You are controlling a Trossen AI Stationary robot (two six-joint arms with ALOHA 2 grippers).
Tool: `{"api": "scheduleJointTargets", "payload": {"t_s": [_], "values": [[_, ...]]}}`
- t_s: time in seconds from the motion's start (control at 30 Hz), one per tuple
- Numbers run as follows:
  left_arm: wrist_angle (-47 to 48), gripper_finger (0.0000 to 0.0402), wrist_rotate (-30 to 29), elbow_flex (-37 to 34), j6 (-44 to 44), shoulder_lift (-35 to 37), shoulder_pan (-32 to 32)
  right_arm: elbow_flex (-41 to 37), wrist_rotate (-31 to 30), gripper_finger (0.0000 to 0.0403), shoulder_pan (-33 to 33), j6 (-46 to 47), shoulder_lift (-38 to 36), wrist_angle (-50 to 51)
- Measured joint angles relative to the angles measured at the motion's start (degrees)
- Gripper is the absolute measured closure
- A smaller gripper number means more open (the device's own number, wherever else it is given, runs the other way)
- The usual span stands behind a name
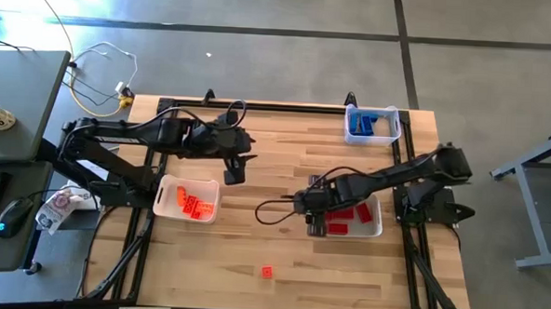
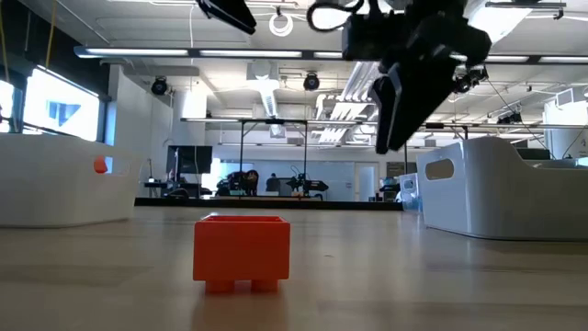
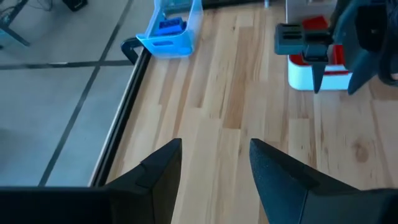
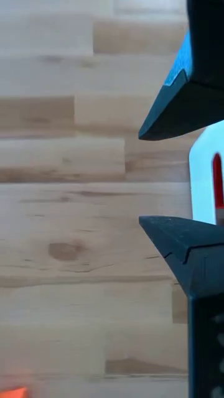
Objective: Sort & place blocks by color
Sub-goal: Adjust the gray bin
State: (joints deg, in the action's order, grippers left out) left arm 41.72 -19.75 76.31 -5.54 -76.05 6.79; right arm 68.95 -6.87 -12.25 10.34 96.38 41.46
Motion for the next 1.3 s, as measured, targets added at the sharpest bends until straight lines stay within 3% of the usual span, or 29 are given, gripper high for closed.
{"api": "scheduleJointTargets", "payload": {"t_s": [0.17, 0.5, 1.3], "values": [[0.6, 0.0229, -0.4, -0.1, 0.0, 0.6, 0.0, 0.0, 1.0, 0.0208, 0.0, 0.3, 2.9, 2.1], [0.5, 0.0229, -0.4, -0.5, -0.1, 0.1, 0.0, 0.0, -3.4, 0.0208, 0.8, 8.6, 3.5, 12.3], [2.3, 0.0229, 0.2, -0.6, 0.5, 0.0, 0.0, 0.0, 0.6, 0.0208, -4.8, 16.2, 3.5, 26.5]]}}
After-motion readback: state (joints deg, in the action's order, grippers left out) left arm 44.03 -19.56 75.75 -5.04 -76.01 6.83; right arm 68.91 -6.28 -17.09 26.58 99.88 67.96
